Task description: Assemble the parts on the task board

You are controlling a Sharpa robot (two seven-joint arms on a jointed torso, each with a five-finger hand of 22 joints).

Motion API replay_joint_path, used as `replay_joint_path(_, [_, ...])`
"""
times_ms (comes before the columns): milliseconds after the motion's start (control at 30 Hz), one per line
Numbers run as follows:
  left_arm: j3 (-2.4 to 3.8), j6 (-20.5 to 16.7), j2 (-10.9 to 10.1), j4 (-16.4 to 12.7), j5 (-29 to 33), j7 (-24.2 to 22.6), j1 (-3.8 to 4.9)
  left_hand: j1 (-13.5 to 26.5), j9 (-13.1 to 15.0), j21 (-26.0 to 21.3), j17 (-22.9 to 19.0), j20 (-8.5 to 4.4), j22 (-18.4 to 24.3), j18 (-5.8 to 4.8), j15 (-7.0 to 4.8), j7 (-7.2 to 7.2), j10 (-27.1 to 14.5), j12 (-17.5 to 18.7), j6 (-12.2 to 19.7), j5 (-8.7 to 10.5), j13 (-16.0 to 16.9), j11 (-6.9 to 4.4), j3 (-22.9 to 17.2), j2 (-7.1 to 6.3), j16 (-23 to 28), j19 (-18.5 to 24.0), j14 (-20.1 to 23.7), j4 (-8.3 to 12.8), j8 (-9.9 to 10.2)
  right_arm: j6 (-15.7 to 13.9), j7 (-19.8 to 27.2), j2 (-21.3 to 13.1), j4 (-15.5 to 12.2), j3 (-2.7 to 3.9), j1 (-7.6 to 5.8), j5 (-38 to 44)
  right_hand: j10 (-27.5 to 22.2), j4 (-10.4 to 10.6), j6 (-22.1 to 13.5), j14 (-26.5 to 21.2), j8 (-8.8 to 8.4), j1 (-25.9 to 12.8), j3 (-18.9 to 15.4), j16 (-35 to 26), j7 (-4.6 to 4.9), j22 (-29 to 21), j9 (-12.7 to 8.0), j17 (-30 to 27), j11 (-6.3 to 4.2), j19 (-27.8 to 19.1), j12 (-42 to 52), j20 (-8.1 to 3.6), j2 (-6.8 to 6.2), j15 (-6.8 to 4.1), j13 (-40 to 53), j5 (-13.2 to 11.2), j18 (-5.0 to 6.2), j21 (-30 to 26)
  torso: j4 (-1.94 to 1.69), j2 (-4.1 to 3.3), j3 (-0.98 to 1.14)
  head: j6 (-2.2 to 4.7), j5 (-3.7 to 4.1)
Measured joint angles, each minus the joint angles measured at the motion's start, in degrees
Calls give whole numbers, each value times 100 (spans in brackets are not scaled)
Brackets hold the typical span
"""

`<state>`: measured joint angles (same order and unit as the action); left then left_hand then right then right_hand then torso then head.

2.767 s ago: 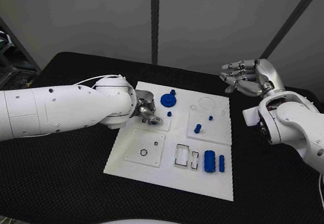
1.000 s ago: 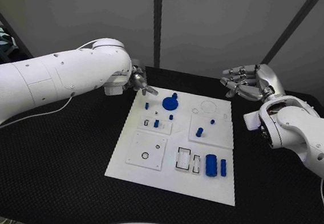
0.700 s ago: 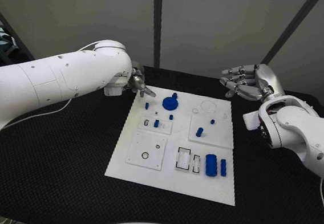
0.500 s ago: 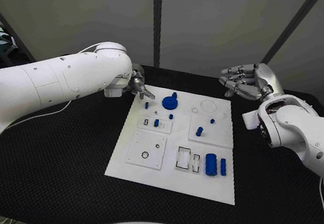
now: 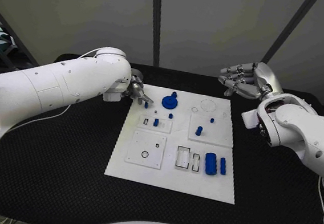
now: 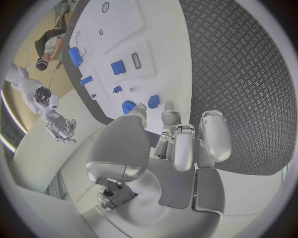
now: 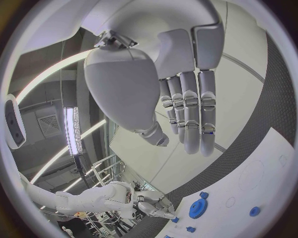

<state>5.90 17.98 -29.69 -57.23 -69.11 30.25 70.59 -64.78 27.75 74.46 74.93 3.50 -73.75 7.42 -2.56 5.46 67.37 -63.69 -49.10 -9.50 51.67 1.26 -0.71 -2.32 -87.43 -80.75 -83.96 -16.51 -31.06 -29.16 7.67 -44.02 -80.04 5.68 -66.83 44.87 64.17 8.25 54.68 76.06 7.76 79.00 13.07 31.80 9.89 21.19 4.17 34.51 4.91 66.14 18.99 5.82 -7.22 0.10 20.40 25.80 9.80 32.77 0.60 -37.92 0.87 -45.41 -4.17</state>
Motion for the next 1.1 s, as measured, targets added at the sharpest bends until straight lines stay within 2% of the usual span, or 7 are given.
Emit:
replay_joint_path(300, [-9, 3, 3, -26, 4, -15, -13, -63, -32, 0, 0, 22, -13, 1, 0, -20, 0, 0, -20, 0, -1, 0, 16, 62, 0, -22, 0, 16, 22, 5, -3, 19, 13, 0, 0, 0, 0, 0, 0, 0, 0, 0, 0, 0, 0, 0, 0, 0, 0, 0, 0, 0, 0, 0, 0, 0, 0, 0, -1, 4, 2, -1, -19])
replay_joint_path(500, [-15, -47, 4, -32, 7, -51, -18, -221, -87, 0, 0, 21, -38, 1, 0, -4, 0, -21, -36, 0, -1, 0, 16, 221, 0, -22, 0, 16, 44, 6, -6, 22, 14, 0, 0, 0, 0, 0, 0, 0, 0, 0, 0, 0, 0, 1, 0, -1, 0, 0, 0, 0, 0, 0, 1, 0, 0, 0, -2, 5, 1, 21, -5])
replay_joint_path(667, [-17, -119, 21, -30, 18, -90, -19, -360, -130, 0, 0, 21, -56, 2, 0, -4, 0, -21, -77, 0, -1, 0, 31, 354, -23, -21, 0, 33, 44, 7, -9, 26, 14, 0, 0, 0, 0, 0, 0, 0, 0, 0, -1, 0, 0, 1, 0, -1, 0, 0, 0, 0, 0, 0, 1, 0, 0, 0, -2, 1, -2, 10, -2])
replay_joint_path(767, [-18, -158, 25, -43, 26, -117, -19, -518, -153, 0, 0, 21, -67, 1, 0, -25, 0, -44, -98, 0, -1, 0, -13, 378, -23, -21, 0, 77, 65, 8, -11, 30, 18, 0, 0, 0, 0, 0, 0, 0, 0, 0, 0, 0, 0, 1, 0, 0, 0, 0, 0, 0, 0, 0, 1, 0, 0, 0, -2, -1, -4, 2, 9])
replay_joint_path(967, [-18, -212, 30, -70, 60, -170, -20, -811, -184, 0, 0, 21, -75, 2, 0, -56, -21, -43, -129, 0, -31, -21, -145, 520, -23, -22, 0, 209, 64, 9, -13, 35, 19, 0, 0, 0, 0, 0, 0, 0, 8, 0, -1, 0, 0, -9, 0, 2, 0, 0, 0, 0, 0, 0, -4, 0, 0, 0, -1, -2, -4, -12, 10])
replay_joint_path(1067, [-19, -234, 31, -70, 88, -194, -20, -933, -184, 0, 0, 21, -82, 1, 0, -56, -21, -44, -169, 0, -32, -21, -220, 553, -23, -21, 0, 260, 64, 10, -14, 35, 22, 0, 0, 0, 0, -1, 0, 0, 21, 0, -1, 0, 0, -10, 0, 5, 0, 0, 0, 0, 0, 0, -6, 0, 0, 0, -1, -2, -3, -13, 10])
replay_joint_path(1100, [-19, -238, 32, -69, 95, -200, -20, -970, -184, 0, 0, 21, -82, 2, 0, -76, -21, -44, -189, 0, -32, -21, -247, 525, -23, -21, 0, 276, 64, 10, -14, 35, 23, 0, 0, 0, 0, -1, 0, 0, 21, 0, -1, 0, 0, -10, 0, 4, 0, 0, 0, 0, 0, 0, -6, 0, 0, 0, -1, -2, -3, -14, 10])
